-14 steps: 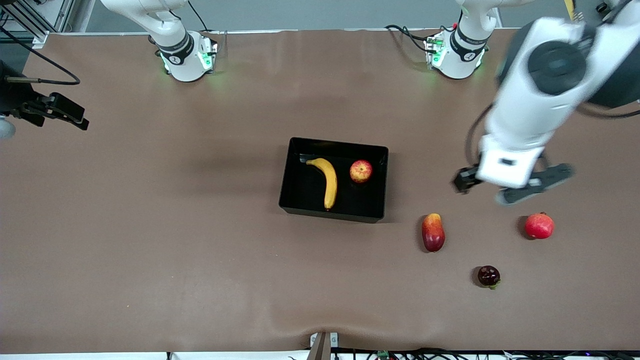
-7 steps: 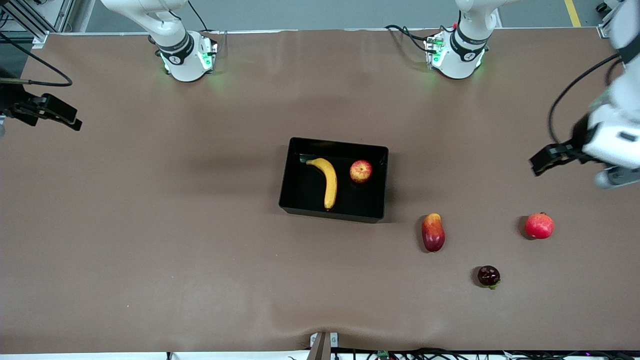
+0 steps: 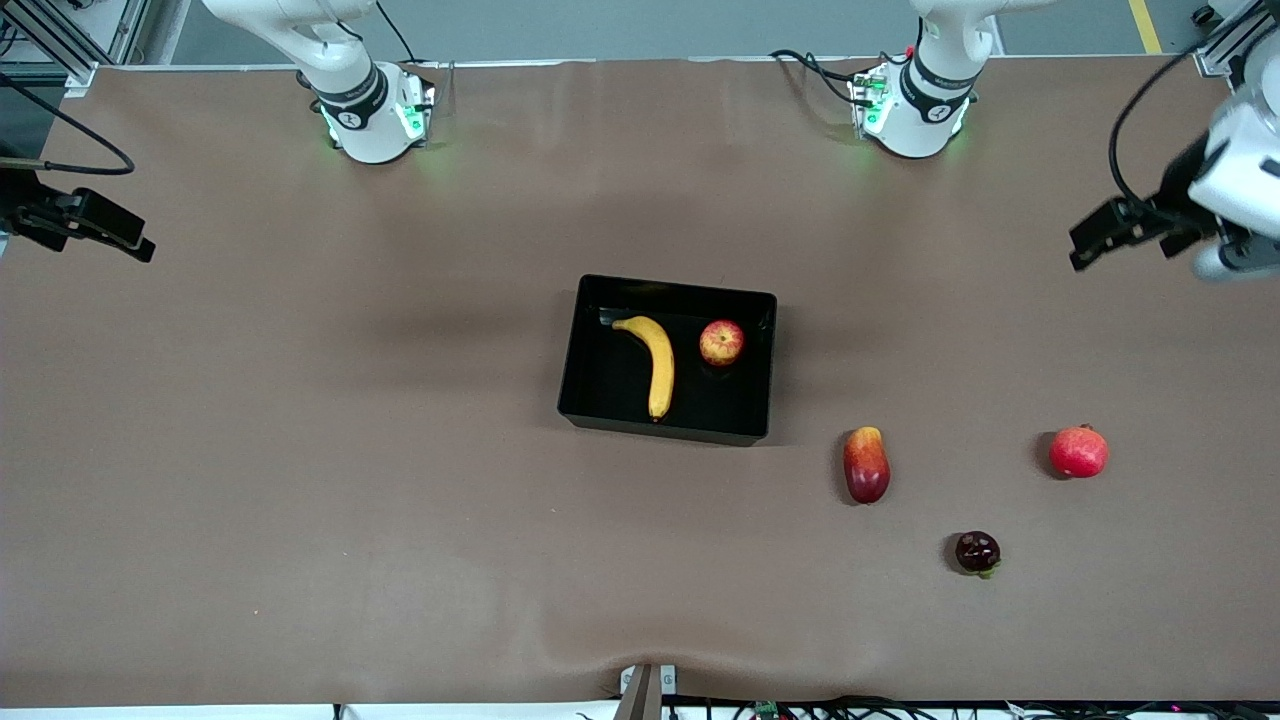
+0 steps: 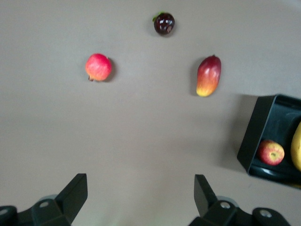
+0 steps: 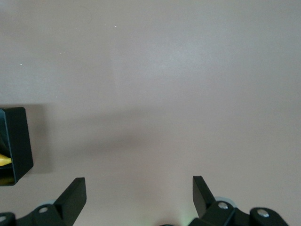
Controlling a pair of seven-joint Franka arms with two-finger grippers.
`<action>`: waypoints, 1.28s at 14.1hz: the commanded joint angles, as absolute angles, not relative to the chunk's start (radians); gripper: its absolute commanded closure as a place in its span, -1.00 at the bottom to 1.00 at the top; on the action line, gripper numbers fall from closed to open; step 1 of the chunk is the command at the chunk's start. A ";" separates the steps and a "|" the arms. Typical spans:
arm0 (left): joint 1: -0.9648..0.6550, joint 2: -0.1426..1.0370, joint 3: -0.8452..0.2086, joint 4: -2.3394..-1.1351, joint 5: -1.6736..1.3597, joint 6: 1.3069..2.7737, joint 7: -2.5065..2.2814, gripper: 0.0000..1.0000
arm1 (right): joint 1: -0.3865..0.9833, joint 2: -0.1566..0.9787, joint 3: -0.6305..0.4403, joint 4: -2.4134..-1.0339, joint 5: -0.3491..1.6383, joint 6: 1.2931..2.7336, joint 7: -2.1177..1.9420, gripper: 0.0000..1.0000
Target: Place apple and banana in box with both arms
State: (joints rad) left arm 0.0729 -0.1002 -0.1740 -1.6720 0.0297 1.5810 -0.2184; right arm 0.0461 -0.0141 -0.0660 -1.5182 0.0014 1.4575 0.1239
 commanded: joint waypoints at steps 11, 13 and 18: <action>0.052 -0.129 -0.141 -1.647 0.018 1.522 -0.193 -1.00 | 0.037 -0.017 -0.061 -1.519 -0.009 1.463 0.130 -1.00; 0.054 -0.129 -0.141 -1.649 0.017 1.522 -0.193 -1.00 | 0.031 -0.017 -0.061 -1.519 -0.006 1.463 0.130 -1.00; 0.054 -0.127 -0.141 -1.651 0.015 1.522 -0.192 -1.00 | 0.031 -0.017 -0.061 -1.519 -0.008 1.465 0.130 -1.00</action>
State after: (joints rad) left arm 0.0568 -0.1388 -0.1468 -1.6763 0.0284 1.5459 -0.2141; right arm 0.0415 -0.0141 -0.0681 -1.5182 0.0009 1.4596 0.1239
